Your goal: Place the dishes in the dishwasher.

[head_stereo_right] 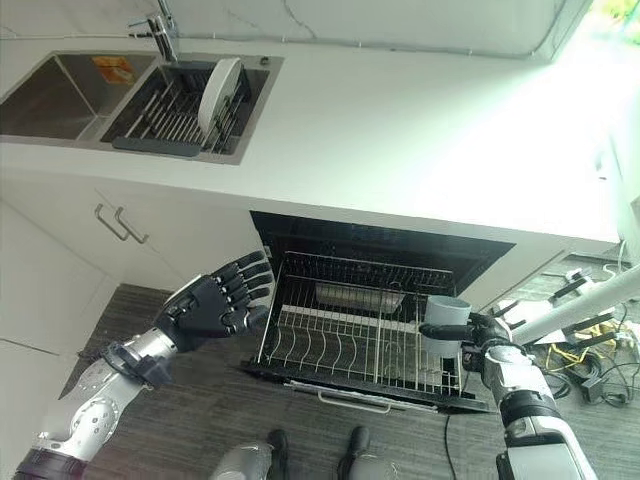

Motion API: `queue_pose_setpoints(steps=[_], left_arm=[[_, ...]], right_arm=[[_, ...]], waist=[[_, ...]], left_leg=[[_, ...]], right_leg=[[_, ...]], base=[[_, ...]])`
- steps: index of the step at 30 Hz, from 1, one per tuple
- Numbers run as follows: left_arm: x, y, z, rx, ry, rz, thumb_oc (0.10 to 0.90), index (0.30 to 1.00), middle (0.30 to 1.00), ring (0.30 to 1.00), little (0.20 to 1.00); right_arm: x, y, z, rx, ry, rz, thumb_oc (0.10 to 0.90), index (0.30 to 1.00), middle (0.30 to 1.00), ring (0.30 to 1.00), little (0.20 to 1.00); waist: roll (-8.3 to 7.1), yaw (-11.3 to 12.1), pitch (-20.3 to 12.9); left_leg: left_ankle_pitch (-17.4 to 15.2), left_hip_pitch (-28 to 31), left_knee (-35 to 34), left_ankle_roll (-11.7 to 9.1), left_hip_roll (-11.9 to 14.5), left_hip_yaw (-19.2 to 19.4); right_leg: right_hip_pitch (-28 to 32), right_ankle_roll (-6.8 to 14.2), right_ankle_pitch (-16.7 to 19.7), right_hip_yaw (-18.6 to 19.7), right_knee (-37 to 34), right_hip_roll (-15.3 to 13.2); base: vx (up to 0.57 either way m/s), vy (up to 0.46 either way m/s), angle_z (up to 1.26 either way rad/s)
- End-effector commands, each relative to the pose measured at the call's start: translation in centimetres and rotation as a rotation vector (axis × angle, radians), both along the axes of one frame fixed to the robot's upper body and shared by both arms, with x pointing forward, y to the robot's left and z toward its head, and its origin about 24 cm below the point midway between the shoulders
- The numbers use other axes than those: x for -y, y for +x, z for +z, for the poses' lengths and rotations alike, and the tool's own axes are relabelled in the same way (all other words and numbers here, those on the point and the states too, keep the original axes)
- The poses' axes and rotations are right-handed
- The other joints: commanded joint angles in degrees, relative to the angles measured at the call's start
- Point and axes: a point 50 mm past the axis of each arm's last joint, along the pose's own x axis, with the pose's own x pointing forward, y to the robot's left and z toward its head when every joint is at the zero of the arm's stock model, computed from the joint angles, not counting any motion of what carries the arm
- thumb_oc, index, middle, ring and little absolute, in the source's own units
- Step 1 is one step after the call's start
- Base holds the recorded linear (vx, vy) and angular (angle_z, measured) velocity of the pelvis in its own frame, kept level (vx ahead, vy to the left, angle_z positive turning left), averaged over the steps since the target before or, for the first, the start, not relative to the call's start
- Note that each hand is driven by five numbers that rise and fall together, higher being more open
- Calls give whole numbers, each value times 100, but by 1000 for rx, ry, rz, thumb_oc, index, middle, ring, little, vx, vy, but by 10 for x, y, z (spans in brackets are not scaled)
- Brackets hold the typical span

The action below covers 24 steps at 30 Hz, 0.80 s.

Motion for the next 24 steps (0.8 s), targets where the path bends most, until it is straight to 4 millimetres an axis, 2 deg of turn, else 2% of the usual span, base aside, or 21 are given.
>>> queue_pose_setpoints(steps=[1, 3, 10, 11, 12, 14, 15, 24], left_arm=[[16, 3, 62, 314, -132, -70, 800, 900, 900, 900, 900], [16, 6, 71, 358, -148, -66, 800, 900, 900, 900, 900], [19, 10, 86, 426, -167, -67, 800, 900, 900, 900, 900], [19, 9, 86, 429, -166, -67, 800, 900, 900, 900, 900], [19, 10, 87, 433, -167, -65, 800, 900, 900, 900, 900], [19, 9, 88, 437, -168, -64, 800, 900, 900, 900, 900], [19, 9, 88, 435, -168, -65, 800, 900, 900, 900, 900], [18, 8, 87, 429, -142, -67, 800, 900, 900, 900, 900]], right_arm=[[12, 27, 56, 184, -120, 35, 400, 300, 300, 300, 300], [13, 35, 69, 221, -132, 31, 400, 300, 300, 300, 300], [13, 47, 91, 288, -153, 28, 400, 300, 300, 300, 300], [13, 47, 91, 288, -156, 28, 433, 349, 349, 349, 349], [12, 47, 91, 289, -161, 27, 500, 451, 451, 451, 451], [13, 47, 92, 290, -166, 21, 587, 580, 580, 580, 580], [14, 46, 91, 289, -176, 10, 800, 900, 900, 900, 900], [14, 43, 89, 273, -200, 7, 800, 900, 900, 900, 900]], waist=[[-64, 46, -411], [23, 35, -189], [171, -1, 110], [179, -5, 118], [187, -11, 130], [195, -15, 152], [191, -15, 153], [28, -41, 49]], left_leg=[[24, -200, -62, -665, 422, -482], [62, -342, -62, -666, 380, -496], [130, -568, -62, -674, 325, -482], [131, -579, -62, -673, 325, -475], [133, -595, -62, -674, 325, -464], [125, -586, -62, -673, 316, -453], [89, -547, -62, -675, 315, -441], [73, -472, -62, -661, 355, -386]], right_leg=[[-156, 304, -721, 9, 474, -291], [-306, 304, -674, 28, 474, -344], [-546, 318, -600, 63, 474, -431], [-559, 318, -599, 66, 474, -436], [-576, 319, -598, 70, 474, -442], [-572, 324, -601, 78, 474, -448], [-534, 336, -631, 80, 474, -452], [-475, 352, -598, 112, 474, -418]], base=[[-160, 16, 4], [-189, 29, 2], [-99, 24, 1], [-81, 25, 0], [-47, 23, 0], [-21, 12, 1], [0, 0, 0], [0, 0, 0]])
